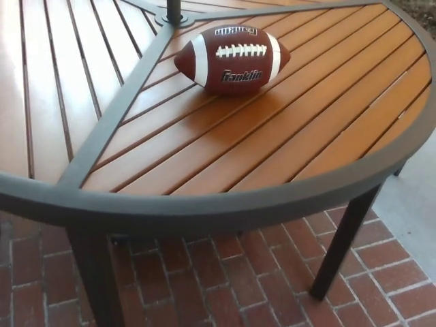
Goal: Pick up a football using both hands and turn around and walk towards another desk and put it on the desk
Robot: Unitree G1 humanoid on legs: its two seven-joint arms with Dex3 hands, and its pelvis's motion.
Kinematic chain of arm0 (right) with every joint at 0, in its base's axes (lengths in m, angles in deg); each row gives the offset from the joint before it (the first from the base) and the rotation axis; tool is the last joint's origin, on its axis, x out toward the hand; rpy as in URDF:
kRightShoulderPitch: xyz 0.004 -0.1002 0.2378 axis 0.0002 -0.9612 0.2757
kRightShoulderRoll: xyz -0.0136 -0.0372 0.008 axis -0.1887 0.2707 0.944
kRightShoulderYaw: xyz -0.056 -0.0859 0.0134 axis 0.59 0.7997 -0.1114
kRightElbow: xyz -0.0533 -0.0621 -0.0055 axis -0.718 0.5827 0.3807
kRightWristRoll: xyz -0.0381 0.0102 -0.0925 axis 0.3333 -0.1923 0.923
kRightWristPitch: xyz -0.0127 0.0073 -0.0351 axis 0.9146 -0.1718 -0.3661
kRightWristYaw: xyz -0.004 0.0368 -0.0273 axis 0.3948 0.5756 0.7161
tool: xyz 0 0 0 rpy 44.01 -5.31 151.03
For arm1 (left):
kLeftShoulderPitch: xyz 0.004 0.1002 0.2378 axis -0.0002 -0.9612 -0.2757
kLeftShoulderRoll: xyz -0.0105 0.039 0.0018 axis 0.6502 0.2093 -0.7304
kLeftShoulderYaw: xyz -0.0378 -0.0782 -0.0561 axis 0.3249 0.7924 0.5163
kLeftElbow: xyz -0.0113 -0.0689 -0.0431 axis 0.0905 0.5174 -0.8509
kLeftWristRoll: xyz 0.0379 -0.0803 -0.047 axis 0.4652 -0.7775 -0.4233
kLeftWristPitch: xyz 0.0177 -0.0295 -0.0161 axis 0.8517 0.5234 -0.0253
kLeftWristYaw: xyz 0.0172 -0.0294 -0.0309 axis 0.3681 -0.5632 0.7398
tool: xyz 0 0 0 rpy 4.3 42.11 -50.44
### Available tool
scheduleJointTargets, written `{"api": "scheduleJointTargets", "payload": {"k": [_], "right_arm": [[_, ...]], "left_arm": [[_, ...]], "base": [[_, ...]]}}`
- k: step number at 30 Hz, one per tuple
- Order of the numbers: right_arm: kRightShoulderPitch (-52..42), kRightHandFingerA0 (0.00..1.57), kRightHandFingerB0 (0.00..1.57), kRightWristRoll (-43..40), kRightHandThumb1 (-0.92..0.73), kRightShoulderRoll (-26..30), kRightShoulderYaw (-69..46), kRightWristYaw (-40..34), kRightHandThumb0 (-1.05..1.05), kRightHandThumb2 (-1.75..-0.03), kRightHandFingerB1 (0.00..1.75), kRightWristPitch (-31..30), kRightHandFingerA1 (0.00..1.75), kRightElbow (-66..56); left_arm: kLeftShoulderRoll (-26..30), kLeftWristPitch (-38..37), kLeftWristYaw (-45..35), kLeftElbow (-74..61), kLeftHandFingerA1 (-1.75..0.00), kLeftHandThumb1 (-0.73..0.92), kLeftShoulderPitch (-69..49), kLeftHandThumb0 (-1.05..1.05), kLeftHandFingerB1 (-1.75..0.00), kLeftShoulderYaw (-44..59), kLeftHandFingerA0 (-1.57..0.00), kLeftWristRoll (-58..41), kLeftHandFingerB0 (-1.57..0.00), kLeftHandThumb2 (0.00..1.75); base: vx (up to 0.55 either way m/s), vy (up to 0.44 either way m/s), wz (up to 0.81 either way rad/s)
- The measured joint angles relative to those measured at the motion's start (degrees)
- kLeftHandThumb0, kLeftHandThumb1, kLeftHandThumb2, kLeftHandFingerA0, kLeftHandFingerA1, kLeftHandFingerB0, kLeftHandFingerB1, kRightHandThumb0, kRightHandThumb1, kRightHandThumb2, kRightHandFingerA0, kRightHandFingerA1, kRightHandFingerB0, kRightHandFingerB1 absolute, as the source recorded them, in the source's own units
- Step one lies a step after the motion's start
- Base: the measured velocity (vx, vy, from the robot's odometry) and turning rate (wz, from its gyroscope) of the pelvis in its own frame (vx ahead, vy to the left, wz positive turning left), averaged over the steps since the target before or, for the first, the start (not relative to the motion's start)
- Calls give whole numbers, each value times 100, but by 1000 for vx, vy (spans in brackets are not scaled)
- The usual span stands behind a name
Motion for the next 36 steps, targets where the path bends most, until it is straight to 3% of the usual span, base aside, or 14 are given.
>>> {"api": "scheduleJointTargets", "payload": {"k": [2, 3, 4, 11, 12, 18, 19, 20, 21, 25, 27, 31, 32, 36], "right_arm": [[18, 112, 84, 40, -59, -57, 179, -2, -22, -58, 53, 55, 58, 92], [54, 112, 85, 77, -61, -130, 356, 15, -18, -59, 55, 53, 58, 132], [74, 111, 84, 97, -63, -180, 460, 25, -15, -59, 52, 52, 56, 157], [390, 114, 87, 402, -61, -802, 1745, 108, -9, -65, 55, 28, 59, 283], [461, 120, 96, 460, -61, -866, 1973, 122, -8, -79, 56, 28, 59, 282], [748, 117, 92, 708, -62, -1153, 3061, 229, -10, -71, 57, 28, 59, 147], [796, 114, 90, 770, -62, -1215, 3337, 261, -11, -69, 56, 28, 59, 82], [820, 114, 90, 812, -62, -1242, 3514, 279, -11, -69, 56, 28, 59, 38], [838, 114, 90, 846, -63, -1262, 3656, 295, -12, -67, 57, 28, 59, -3], [903, 116, 90, 1009, -62, -1369, 4346, 391, -12, -67, 56, 63, 59, -204], [910, 114, 88, 1077, -64, -1432, 4609, 423, -17, -60, 53, 73, 55, -273], [921, 112, 85, 1204, -64, -1519, 5098, 471, -18, -59, 52, 73, 54, -475], [920, 113, 88, 1221, -61, -1525, 5164, 473, -13, -63, 56, 73, 58, -497], [923, 113, 88, 1279, -62, -1537, 5406, 485, -12, -63, 56, 76, 59, -561]], "left_arm": [[-50, -103, 12, 51, -84, 60, 35, -7, -67, -254, -94, 62, -97, 83], [-149, -123, 10, 63, -94, 65, 106, -15, -64, -497, -100, 113, -102, 61], [-209, -123, 10, 72, -89, 62, 153, -7, -63, -640, -100, 149, -102, 68], [-1154, -133, 38, 104, -84, 66, 797, -7, -60, -2393, -99, 601, -98, 68], [-1299, -145, 47, 91, -90, 70, 877, -11, -61, -2712, -97, 691, -98, 64], [-1983, -199, 45, -172, -90, 70, 1234, -9, -62, -4182, -98, 1087, -97, 66], [-2112, -232, 46, -284, -92, 67, 1306, -3, -64, -4542, -100, 1187, -95, 77], [-2192, -266, 46, -363, -92, 67, 1350, -3, -64, -4776, -100, 1247, -95, 77], [-2245, -289, 45, -431, -91, 65, 1381, -4, -66, -4950, -99, 1300, -94, 81], [-2501, -435, 46, -851, -92, 65, 1545, -6, -67, -5867, -98, 1553, -93, 71], [-2510, -506, 61, -1001, -91, 64, 1563, -4, -63, -6161, -101, 1652, -100, 74], [-2544, -727, 92, -1140, -94, 63, 1638, -3, -68, -6696, -101, 1848, -97, 77], [-2553, -767, 93, -1149, -90, 67, 1644, -8, -64, -6764, -99, 1867, -98, 69], [-2593, -951, 117, -1174, -89, 67, 1669, -8, -64, -7055, -100, 2001, -98, 67]], "base": [[-157, 11, -3], [-119, -42, -2], [-128, -65, 1], [-72, -98, 6], [-115, -118, -8], [-78, -52, 0], [0, 0, 0], [-21, 63, -9], [-70, 81, -8], [0, 140, 12], [0, 38, 6], [-5, 16, 2], [0, 0, 0], [1, -13, 3]]}}
